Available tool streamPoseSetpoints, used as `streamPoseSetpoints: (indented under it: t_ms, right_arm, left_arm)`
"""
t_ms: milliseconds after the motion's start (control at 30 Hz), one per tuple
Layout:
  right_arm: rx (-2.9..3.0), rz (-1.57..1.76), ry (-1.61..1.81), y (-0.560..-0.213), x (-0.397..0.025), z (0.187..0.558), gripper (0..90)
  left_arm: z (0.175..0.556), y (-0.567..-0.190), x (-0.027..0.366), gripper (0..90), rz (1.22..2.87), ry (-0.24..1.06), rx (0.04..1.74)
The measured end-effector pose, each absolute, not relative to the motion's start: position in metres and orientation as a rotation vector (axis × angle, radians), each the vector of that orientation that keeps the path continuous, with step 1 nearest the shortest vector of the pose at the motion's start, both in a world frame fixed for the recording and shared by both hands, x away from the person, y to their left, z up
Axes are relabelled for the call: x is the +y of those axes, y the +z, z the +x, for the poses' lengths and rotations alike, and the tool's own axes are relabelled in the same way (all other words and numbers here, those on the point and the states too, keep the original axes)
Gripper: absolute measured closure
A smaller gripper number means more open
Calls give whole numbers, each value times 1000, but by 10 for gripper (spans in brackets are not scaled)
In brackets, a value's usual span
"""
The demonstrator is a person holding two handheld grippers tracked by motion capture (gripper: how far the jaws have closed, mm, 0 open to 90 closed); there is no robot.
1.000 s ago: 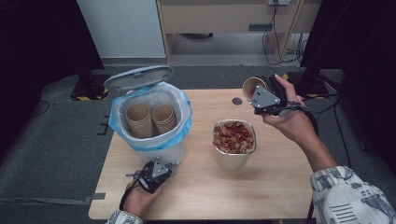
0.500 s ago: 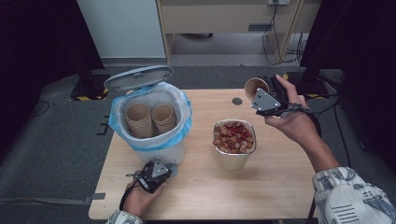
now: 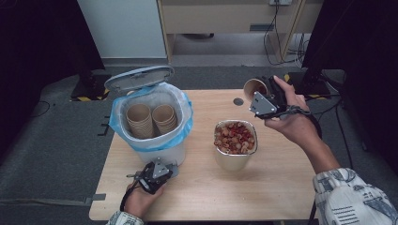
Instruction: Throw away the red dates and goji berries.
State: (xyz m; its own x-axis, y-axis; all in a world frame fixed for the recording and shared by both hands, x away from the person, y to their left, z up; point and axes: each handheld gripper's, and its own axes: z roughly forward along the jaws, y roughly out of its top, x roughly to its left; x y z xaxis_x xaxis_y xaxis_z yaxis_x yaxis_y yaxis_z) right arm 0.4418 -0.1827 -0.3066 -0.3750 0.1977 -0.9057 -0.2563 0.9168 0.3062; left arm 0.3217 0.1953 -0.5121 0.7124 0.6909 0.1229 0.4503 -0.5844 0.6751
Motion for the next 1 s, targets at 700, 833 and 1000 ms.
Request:
streamPoseSetpoints:
  t_ms: [700,833,1000]
  right_arm:
    - [1827,-139,375,-305,-178,436,282]
    - [1827,-141,373,-306,-178,436,282]
    - [1826,-142,372,-306,-178,436,282]
  left_arm:
    - [322,-512,195,899,2290,500,864]
    - [322,-512,196,899,2290,499,864]
    - [322,-512,196,899,2288,498,864]
